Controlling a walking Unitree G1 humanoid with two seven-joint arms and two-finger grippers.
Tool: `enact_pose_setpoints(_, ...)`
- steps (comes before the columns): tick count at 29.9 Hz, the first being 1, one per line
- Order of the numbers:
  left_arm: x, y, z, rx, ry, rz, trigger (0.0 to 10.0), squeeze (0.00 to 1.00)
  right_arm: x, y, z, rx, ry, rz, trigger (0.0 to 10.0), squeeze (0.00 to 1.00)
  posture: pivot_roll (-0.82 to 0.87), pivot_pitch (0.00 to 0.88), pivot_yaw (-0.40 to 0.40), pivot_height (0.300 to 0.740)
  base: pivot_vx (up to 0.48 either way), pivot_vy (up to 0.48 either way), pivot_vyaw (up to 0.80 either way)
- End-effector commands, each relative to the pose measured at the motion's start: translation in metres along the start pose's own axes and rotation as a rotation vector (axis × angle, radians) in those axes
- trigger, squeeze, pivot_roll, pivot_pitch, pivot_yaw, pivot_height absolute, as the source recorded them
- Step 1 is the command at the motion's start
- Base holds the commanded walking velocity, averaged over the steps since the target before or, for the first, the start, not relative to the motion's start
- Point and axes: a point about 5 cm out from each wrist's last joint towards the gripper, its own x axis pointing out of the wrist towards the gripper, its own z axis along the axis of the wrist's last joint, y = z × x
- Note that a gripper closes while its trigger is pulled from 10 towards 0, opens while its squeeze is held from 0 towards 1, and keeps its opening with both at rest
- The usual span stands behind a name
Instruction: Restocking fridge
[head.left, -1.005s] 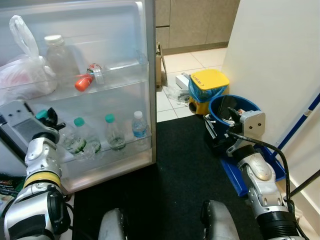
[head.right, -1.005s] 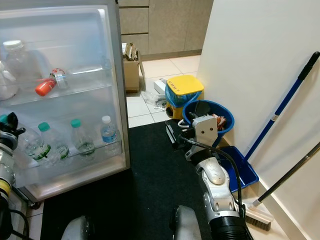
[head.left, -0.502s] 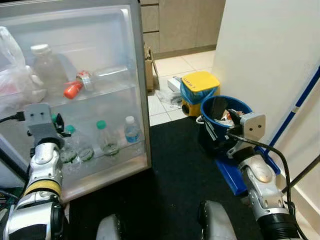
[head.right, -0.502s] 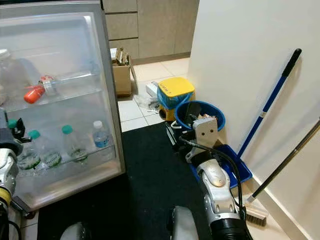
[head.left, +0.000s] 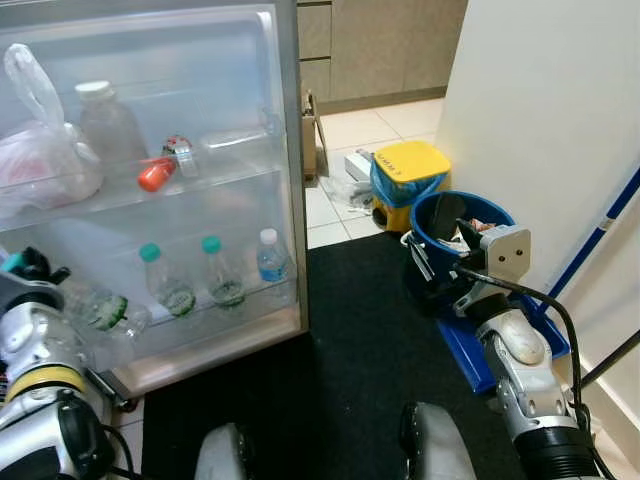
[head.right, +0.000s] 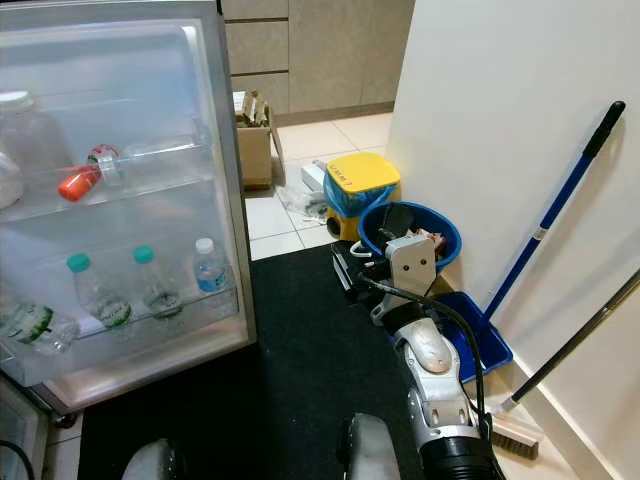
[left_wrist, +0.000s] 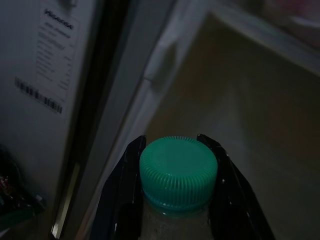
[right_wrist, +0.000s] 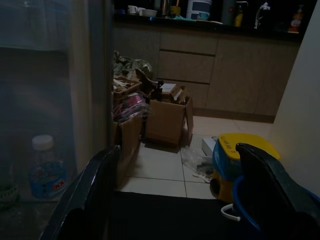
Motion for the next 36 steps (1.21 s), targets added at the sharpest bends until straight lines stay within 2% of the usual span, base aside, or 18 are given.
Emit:
enact_pose_setpoints(1, -0.001, 0.011, -0.007, -0.021, 0.060, 0.049, 10.0, 0.00, -0.001, -0.002, 0.001, 0.005, 0.005, -0.006, 10.0, 0.00, -0.03, 0.000, -0.068, 0.436, 0.000, 0.000, 0.00)
enact_pose_setpoints(5, -0.002, 0.011, -0.009, -0.079, 0.071, 0.052, 10.0, 0.00, -0.001, -0.002, 0.001, 0.005, 0.005, -0.006, 10.0, 0.00, -0.03, 0.000, -0.067, 0.436, 0.000, 0.000, 0.00)
enact_pose_setpoints(6, -0.003, 0.007, -0.015, -0.117, 0.094, 0.046, 10.0, 0.00, -0.001, -0.002, 0.001, 0.006, 0.005, -0.007, 10.0, 0.00, -0.03, 0.000, -0.068, 0.436, 0.000, 0.000, 0.00)
enact_pose_setpoints(8, -0.005, 0.003, -0.023, -0.123, 0.122, 0.037, 10.0, 0.00, -0.001, -0.001, 0.000, 0.007, 0.006, -0.006, 10.0, 0.00, -0.02, 0.000, -0.070, 0.436, 0.000, 0.000, 0.00)
enact_pose_setpoints(9, -0.008, -0.001, -0.031, -0.100, 0.145, 0.023, 10.0, 0.00, -0.001, -0.001, 0.000, 0.007, 0.007, -0.005, 10.0, 0.00, -0.02, 0.000, -0.070, 0.436, 0.000, 0.000, 0.00)
enact_pose_setpoints(11, -0.016, -0.006, -0.048, 0.000, 0.194, 0.007, 10.0, 0.00, 0.000, 0.000, -0.001, 0.008, 0.008, -0.002, 10.0, 0.00, -0.03, 0.000, -0.069, 0.436, 0.000, 0.000, 0.00)
enact_pose_setpoints(12, -0.020, -0.009, -0.056, 0.119, 0.211, -0.020, 10.0, 0.00, 0.000, 0.001, -0.001, 0.008, 0.008, -0.002, 10.0, 0.00, -0.03, 0.000, -0.066, 0.436, 0.000, 0.000, 0.00)
enact_pose_setpoints(14, -0.026, -0.011, -0.066, 0.290, 0.228, -0.067, 10.0, 0.00, -0.001, 0.001, 0.000, 0.008, 0.007, -0.004, 10.0, 0.00, -0.04, 0.000, -0.063, 0.436, 0.000, 0.000, 0.00)
enact_pose_setpoints(15, -0.026, -0.011, -0.066, 0.290, 0.228, -0.067, 10.0, 0.00, -0.001, 0.001, 0.000, 0.008, 0.007, -0.004, 10.0, 0.00, -0.04, 0.000, -0.063, 0.436, 0.000, 0.000, 0.00)
enact_pose_setpoints(19, -0.032, -0.007, -0.073, 0.511, 0.233, -0.127, 10.0, 0.00, -0.003, -0.003, 0.000, 0.004, 0.007, -0.013, 10.0, 0.00, -0.04, 0.000, -0.063, 0.436, 0.000, 0.000, 0.00)
enact_pose_setpoints(20, -0.032, -0.007, -0.073, 0.511, 0.233, -0.127, 10.0, 0.00, -0.003, -0.003, 0.000, 0.004, 0.007, -0.013, 10.0, 0.00, -0.04, 0.000, -0.063, 0.436, 0.000, 0.000, 0.00)
enact_pose_setpoints(22, -0.030, 0.003, -0.066, 0.517, 0.216, -0.112, 10.0, 0.00, -0.003, -0.003, 0.000, 0.004, 0.007, -0.015, 10.0, 0.00, -0.04, 0.000, -0.063, 0.436, 0.000, 0.000, 0.00)
enact_pose_setpoints(26, -0.027, 0.005, -0.059, 0.511, 0.191, -0.112, 10.0, 0.02, -0.003, -0.002, -0.001, 0.006, 0.010, -0.013, 10.0, 0.00, -0.03, 0.000, -0.064, 0.436, 0.000, 0.000, 0.00)
enact_pose_setpoints(27, -0.026, 0.005, -0.057, 0.511, 0.182, -0.112, 10.0, 1.00, -0.003, -0.001, -0.001, 0.007, 0.010, -0.012, 10.0, 0.00, -0.03, 0.000, -0.064, 0.436, 0.000, 0.000, 0.00)
enact_pose_setpoints(36, -0.023, -0.008, -0.052, 0.479, 0.142, -0.154, 10.0, 1.00, -0.002, -0.001, -0.001, 0.009, 0.009, -0.010, 10.0, 0.00, -0.03, 0.000, -0.062, 0.436, 0.000, 0.000, 0.00)
